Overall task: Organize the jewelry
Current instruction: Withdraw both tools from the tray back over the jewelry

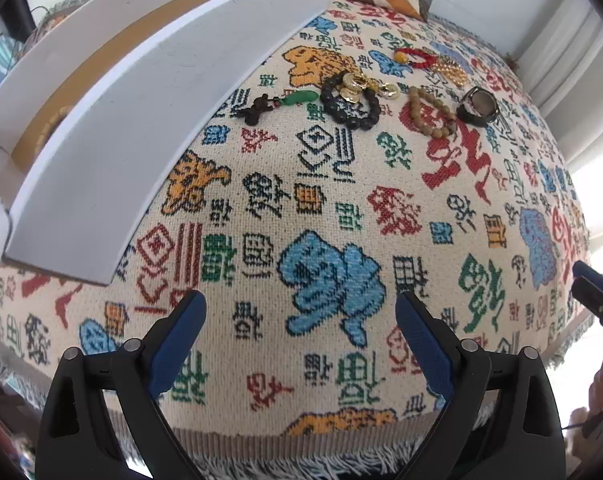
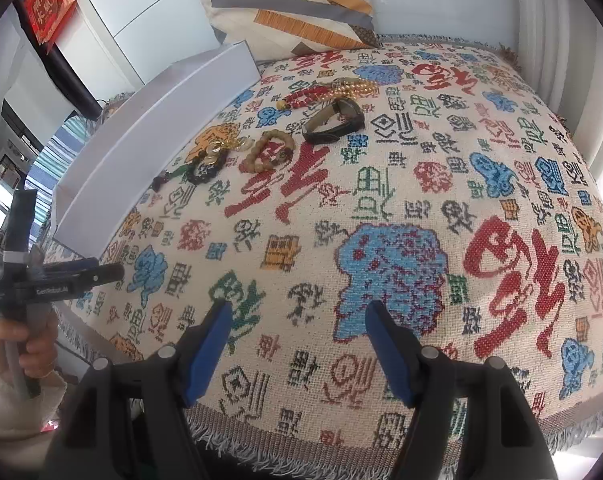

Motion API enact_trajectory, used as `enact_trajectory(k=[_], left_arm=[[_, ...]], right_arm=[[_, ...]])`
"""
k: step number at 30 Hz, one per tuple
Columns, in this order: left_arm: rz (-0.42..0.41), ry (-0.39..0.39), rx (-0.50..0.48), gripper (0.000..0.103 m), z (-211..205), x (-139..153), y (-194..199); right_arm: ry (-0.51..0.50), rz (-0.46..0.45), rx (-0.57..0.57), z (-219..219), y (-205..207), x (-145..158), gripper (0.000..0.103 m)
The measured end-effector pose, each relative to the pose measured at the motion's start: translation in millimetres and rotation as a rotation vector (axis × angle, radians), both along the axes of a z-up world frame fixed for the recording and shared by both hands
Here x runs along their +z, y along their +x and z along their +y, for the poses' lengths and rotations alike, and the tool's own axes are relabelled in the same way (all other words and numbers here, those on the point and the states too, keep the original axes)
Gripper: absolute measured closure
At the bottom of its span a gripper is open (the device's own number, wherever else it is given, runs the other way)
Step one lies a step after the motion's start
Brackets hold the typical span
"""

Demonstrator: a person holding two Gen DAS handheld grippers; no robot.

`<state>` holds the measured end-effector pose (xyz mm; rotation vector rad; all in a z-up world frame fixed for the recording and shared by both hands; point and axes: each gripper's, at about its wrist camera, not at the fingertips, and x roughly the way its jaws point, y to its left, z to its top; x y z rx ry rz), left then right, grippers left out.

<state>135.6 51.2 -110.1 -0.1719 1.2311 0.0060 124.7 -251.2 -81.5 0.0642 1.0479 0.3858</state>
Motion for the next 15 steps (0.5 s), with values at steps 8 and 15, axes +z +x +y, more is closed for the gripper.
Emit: enact_trajectory(k=[8, 15], left_arm=[[-0.018, -0.065, 0.037, 0.007, 16, 2, 36], [-0.108, 0.017, -0.045, 0.008, 4, 8, 84]], right_arm=[[0.023, 0.016, 0.023, 6, -3, -6, 0.032], [0.048, 0.024, 0.011, 0, -8, -9, 0.032]])
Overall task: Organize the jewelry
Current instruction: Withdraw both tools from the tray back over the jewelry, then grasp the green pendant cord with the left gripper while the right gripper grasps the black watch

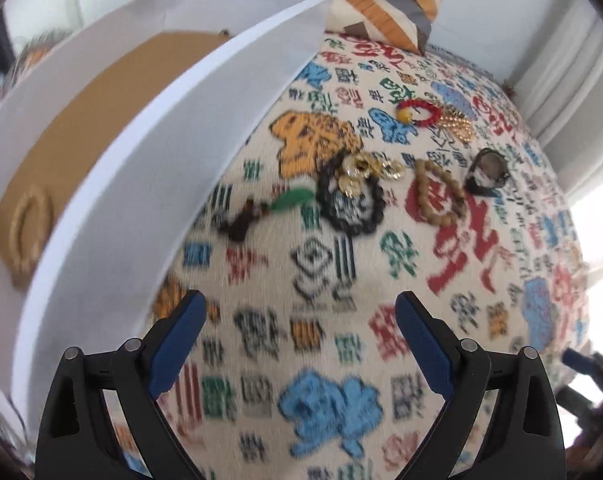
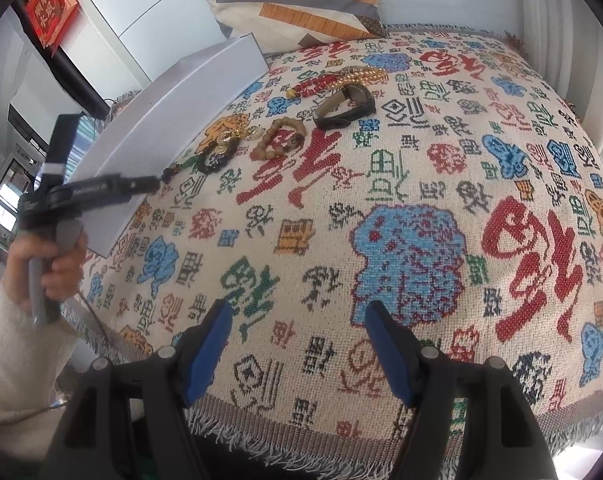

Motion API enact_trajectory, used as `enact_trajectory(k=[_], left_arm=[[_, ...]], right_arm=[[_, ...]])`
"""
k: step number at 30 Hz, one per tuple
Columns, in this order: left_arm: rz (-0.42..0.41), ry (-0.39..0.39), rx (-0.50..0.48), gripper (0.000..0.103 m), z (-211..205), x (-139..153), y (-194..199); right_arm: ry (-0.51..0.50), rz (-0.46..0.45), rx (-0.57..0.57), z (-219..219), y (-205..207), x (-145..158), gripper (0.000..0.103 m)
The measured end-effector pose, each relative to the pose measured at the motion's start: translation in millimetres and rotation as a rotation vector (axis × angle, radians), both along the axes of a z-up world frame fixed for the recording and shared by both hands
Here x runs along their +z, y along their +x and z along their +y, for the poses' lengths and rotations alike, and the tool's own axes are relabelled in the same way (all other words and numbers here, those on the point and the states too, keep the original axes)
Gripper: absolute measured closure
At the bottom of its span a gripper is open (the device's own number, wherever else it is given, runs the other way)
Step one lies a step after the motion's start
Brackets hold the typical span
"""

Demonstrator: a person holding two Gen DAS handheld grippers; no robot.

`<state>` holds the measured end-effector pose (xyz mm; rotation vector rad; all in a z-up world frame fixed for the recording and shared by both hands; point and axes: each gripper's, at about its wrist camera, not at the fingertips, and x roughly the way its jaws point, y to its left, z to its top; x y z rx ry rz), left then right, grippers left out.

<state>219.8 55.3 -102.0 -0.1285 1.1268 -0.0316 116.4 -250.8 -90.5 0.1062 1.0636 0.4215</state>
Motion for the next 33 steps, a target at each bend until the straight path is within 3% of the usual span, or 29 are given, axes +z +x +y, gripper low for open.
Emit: enact_trajectory(k=[5, 17, 19, 21, 22, 24, 27, 31, 32, 33], left_arm=[[-0.015, 0.051, -0.032, 0.009, 1, -12, 19], [-0.037, 0.025, -0.095, 0.022, -2, -34, 44], [-0.043, 0.061, -0.09, 0.048, -1, -33, 43], [-0.04, 0.076, -0.074, 0.065, 5, -32, 40], [-0.033, 0.058, -0.058, 0.082, 11, -31, 39], [0.001, -0.006, -0.031, 0.098, 22, -33, 36], [0.014, -0.046, 0.009, 0.099, 32, -36, 28], [0.026, -0.094, -0.021, 0.098, 28, -30, 16], [0.023, -0.08, -0.029, 0.096, 25, -27, 15], [0.009, -0.059, -0.039, 0.087, 21, -23, 15]], right_arm=[[0.014, 0.005, -0.015, -9, -5, -2, 0.032], [0.037, 0.02, -0.027, -17, -4, -9, 0.032], [0.037, 0.015, -0.026, -17, -5, -8, 0.032], [0.032, 0.014, -0.029, -17, -5, -9, 0.032], [0.03, 0.015, -0.03, -17, -5, -10, 0.032], [0.028, 0.018, -0.029, -17, -5, -12, 0.032], [0.028, 0.026, -0.025, -15, -4, -14, 0.032], [0.026, 0.021, -0.015, -11, -4, -12, 0.032], [0.025, 0.018, -0.015, -11, -4, -12, 0.032], [0.025, 0.016, -0.015, -11, -4, -11, 0.032]])
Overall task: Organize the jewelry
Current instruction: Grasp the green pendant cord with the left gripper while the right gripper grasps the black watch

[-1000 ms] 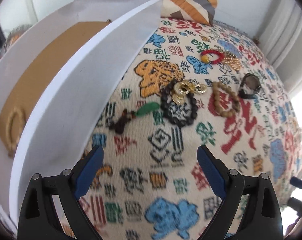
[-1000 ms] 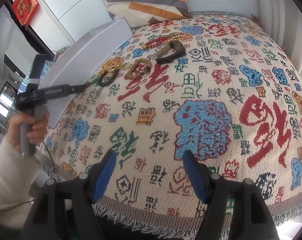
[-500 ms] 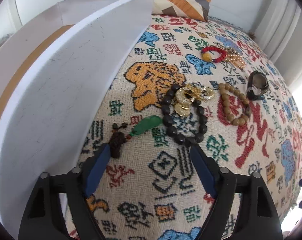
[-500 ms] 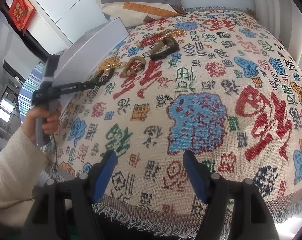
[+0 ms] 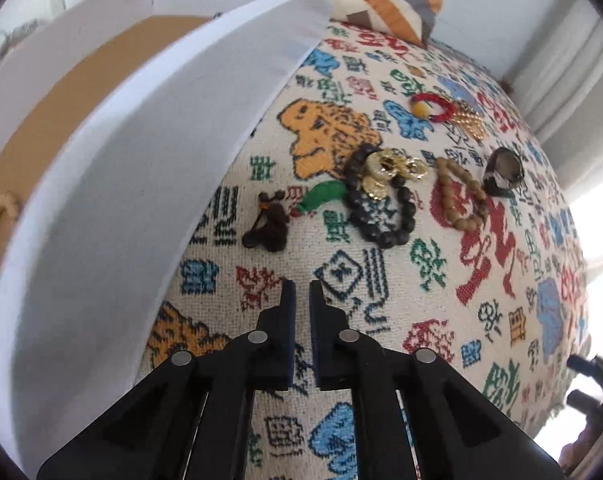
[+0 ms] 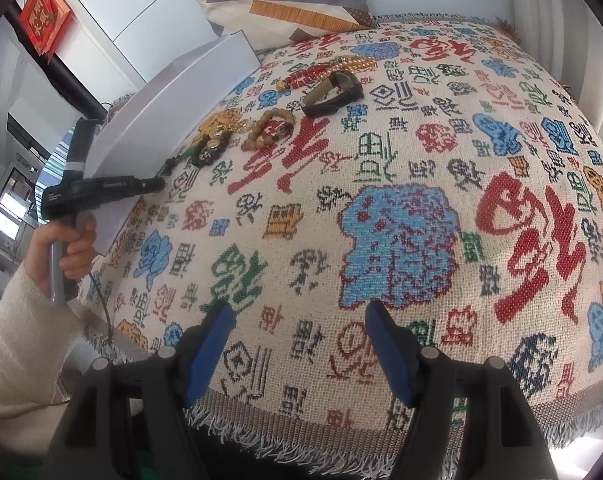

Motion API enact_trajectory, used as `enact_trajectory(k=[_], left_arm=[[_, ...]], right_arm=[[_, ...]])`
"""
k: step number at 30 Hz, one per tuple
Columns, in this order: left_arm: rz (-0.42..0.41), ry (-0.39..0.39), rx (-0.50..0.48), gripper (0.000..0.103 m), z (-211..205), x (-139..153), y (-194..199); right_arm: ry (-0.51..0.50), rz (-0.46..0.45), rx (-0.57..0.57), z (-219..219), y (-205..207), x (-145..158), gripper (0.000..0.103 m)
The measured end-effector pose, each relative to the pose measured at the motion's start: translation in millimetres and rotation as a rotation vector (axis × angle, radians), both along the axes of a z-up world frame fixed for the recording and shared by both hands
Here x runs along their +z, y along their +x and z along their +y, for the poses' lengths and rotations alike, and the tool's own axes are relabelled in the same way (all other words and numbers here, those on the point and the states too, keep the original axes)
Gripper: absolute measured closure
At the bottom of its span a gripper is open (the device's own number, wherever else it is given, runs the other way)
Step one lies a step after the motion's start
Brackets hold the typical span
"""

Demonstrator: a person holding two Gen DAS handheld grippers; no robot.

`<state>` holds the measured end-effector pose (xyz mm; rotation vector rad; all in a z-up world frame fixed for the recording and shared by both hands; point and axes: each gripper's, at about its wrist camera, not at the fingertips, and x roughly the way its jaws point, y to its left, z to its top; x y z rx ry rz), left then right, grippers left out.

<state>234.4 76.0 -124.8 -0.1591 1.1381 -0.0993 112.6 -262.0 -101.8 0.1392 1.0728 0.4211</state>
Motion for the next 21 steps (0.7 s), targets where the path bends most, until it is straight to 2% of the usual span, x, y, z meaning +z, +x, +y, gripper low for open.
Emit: enact_trajectory(k=[1, 3, 6, 9, 12, 14, 18, 21], left_arm=[[-0.011, 0.016, -0.004, 0.07, -2, 3, 1], [-0.051, 0.081, 0.012, 0.062, -5, 9, 5], [-0.05, 0.094, 0.028, 0.063, -6, 4, 21], [-0.017, 0.121, 0.058, 0.074, -6, -10, 35], [-0.039, 0.149, 0.066, 0.076, -5, -11, 38], [-0.042, 0.152, 0.073, 0.092, -3, -11, 37], [-0.006, 0.038, 0.078, 0.094, 6, -10, 27], [0.012, -0.013, 0.056, 0.094, 0, -7, 10]], right_arm=[[0.0, 0.0, -0.001, 0, 1, 0, 0.032], [0.0, 0.004, -0.001, 1, 2, -2, 0.032], [0.007, 0.008, 0.012, 5, 1, -3, 0.032], [0.004, 0.002, 0.026, 8, -3, -1, 0.032], [0.007, -0.009, 0.031, 7, -7, 2, 0.032], [0.006, -0.011, 0.026, 4, -7, 2, 0.032], [0.005, -0.009, -0.006, -6, -2, 3, 0.032], [0.018, -0.01, -0.048, -18, 9, 7, 0.032]])
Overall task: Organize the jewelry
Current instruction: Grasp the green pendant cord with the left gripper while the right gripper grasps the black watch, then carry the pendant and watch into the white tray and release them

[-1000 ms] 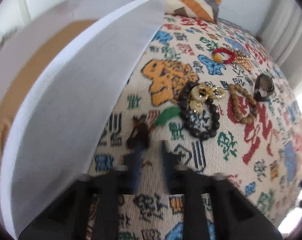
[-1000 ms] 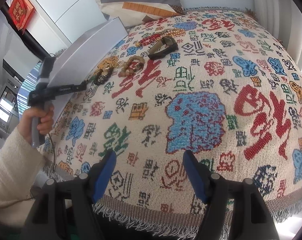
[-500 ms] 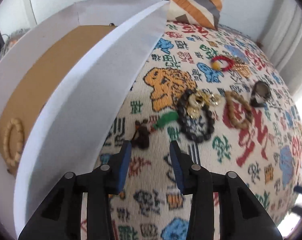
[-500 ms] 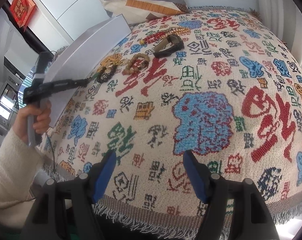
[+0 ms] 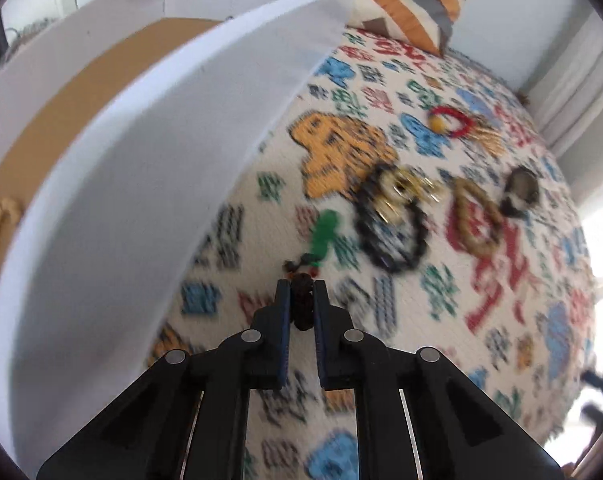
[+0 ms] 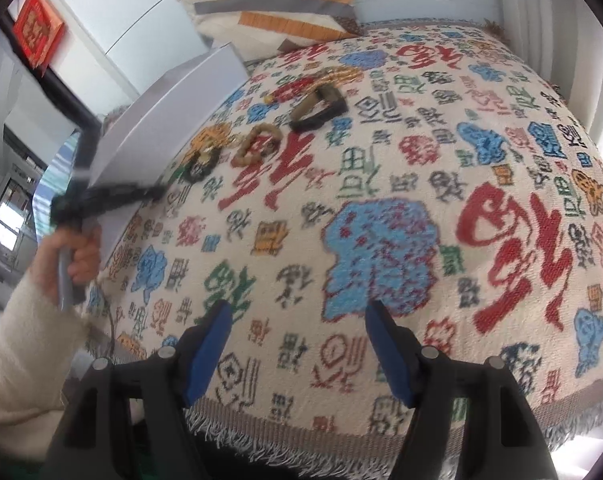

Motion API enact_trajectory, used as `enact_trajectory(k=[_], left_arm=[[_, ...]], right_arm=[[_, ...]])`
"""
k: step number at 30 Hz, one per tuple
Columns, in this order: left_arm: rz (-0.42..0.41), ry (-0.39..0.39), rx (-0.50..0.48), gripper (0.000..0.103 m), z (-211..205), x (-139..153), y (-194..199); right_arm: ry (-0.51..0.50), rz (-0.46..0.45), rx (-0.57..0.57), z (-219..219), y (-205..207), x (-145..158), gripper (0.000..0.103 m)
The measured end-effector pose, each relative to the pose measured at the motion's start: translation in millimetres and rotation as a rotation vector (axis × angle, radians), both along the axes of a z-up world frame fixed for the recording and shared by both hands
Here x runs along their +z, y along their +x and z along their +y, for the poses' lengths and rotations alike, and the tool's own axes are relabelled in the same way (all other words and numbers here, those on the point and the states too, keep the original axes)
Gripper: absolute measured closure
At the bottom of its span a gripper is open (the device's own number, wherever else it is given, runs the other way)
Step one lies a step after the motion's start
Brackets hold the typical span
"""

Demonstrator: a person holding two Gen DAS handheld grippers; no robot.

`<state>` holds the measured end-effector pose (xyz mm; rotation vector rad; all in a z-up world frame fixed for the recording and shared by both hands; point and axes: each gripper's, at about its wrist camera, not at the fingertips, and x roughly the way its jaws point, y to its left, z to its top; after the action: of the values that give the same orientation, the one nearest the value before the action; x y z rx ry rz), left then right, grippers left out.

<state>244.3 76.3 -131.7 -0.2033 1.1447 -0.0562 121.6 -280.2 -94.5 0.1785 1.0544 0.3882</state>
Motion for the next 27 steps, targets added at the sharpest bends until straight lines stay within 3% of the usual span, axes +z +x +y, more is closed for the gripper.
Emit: enact_trajectory(k=[4, 8, 11, 15, 17, 18, 19, 20, 21, 23, 25, 27], left_arm=[[0.03, -0.05, -0.035, 0.094, -10, 5, -26], [0.056, -0.038, -0.044, 0.094, -16, 3, -41], [0.071, -0.001, -0.031, 0.094, -17, -2, -42], [0.076, 0.007, -0.03, 0.093, -15, -3, -43], [0.079, 0.017, -0.032, 0.087, -15, -3, -44], [0.082, 0.025, -0.035, 0.076, -16, -3, -43], [0.081, 0.034, -0.032, 0.063, -16, -3, -43], [0.08, 0.041, -0.03, 0.057, -17, -3, -44], [0.078, 0.051, -0.031, 0.053, -18, -4, -43], [0.086, 0.063, -0.034, 0.06, -19, -5, -42], [0.083, 0.063, -0.033, 0.094, -18, -4, -40], [0.09, 0.012, -0.021, 0.095, -13, -3, -37]], right_arm=[[0.036, 0.012, -0.084, -27, 40, 11, 0.032], [-0.074, -0.043, -0.132, -35, 102, 29, 0.032], [-0.133, -0.057, -0.058, -17, 157, 35, 0.033], [-0.207, -0.008, 0.086, 28, 217, 24, 0.033], [-0.269, 0.016, 0.132, 49, 242, 9, 0.033], [-0.294, 0.034, 0.151, 58, 251, 0, 0.034], [-0.32, 0.046, 0.165, 64, 255, -8, 0.046], [-0.343, 0.053, 0.172, 68, 257, -15, 0.056], [-0.361, 0.064, 0.18, 72, 260, -22, 0.084], [-0.378, 0.063, 0.178, 76, 260, -28, 0.09], [-0.36, 0.036, 0.167, 75, 251, -22, 0.092], [-0.31, 0.028, 0.158, 69, 239, -10, 0.092]])
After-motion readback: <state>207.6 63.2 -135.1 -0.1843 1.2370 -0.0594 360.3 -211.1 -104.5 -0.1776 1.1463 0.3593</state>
